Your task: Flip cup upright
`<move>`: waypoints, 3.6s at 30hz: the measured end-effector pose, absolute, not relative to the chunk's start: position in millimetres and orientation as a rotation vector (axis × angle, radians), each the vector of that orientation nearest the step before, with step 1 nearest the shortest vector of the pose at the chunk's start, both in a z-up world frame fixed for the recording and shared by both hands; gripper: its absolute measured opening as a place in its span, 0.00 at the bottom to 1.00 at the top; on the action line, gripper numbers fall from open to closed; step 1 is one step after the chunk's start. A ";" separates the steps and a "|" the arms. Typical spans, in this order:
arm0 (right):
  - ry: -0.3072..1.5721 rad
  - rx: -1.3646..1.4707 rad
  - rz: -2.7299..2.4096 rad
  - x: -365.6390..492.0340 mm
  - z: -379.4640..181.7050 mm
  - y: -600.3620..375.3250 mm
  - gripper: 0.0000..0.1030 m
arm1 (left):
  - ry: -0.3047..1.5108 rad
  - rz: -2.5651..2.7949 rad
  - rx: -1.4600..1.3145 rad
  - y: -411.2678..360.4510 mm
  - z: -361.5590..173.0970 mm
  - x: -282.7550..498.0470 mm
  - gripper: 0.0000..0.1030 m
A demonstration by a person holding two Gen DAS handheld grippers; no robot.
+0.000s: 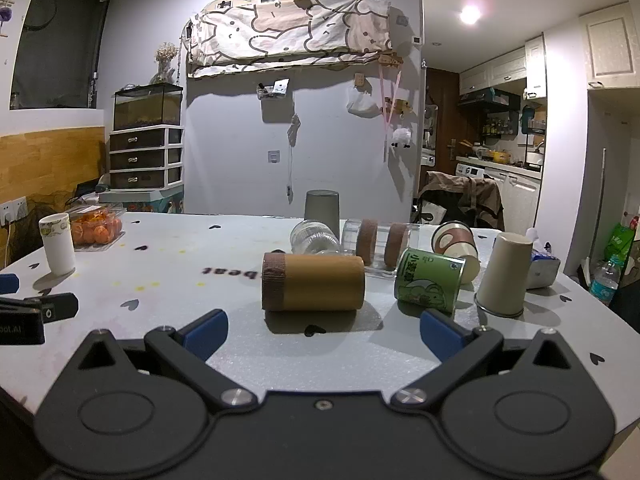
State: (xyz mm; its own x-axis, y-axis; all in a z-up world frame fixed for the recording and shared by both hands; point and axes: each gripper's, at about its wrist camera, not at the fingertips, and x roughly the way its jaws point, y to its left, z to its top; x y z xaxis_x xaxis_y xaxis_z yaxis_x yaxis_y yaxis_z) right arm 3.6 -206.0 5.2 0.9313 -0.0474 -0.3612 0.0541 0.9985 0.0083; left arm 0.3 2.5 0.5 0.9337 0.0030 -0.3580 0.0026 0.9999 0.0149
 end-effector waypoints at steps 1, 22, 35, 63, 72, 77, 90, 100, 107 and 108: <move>0.369 0.018 -0.052 3.7 5.5 -206.0 1.00 | 0.366 0.000 0.015 2.4 0.5 0.3 1.00; 0.369 0.018 -0.052 3.6 5.4 -205.8 1.00 | 0.367 0.002 0.014 2.6 2.2 -1.0 1.00; 0.368 0.018 -0.053 3.6 5.4 -205.9 1.00 | 0.368 0.001 0.013 2.5 2.1 -0.7 1.00; 0.438 -0.394 0.201 133.6 14.9 -199.8 1.00 | 0.382 0.020 -0.016 18.2 -14.3 -0.8 1.00; 0.567 -0.834 0.244 188.3 -11.8 -190.1 1.00 | 0.393 0.031 -0.025 26.7 -16.6 1.4 1.00; 0.644 -1.045 0.288 203.1 -26.7 -177.2 1.00 | 0.408 0.031 -0.033 29.8 -19.9 3.1 1.00; 0.755 -1.430 0.324 211.9 -69.5 -155.4 0.69 | 0.408 0.042 -0.055 42.1 -23.5 1.9 1.00; 0.855 -1.138 0.424 173.4 -30.2 -151.5 0.68 | 0.414 0.018 -0.066 39.8 -25.8 3.0 1.00; 0.892 -0.934 0.555 115.3 -7.8 -128.2 0.68 | 0.420 -0.003 -0.063 36.7 -27.6 1.8 1.00; 0.895 -0.906 0.567 109.7 -5.0 -125.4 0.68 | 0.424 -0.005 -0.065 36.6 -28.0 1.9 1.00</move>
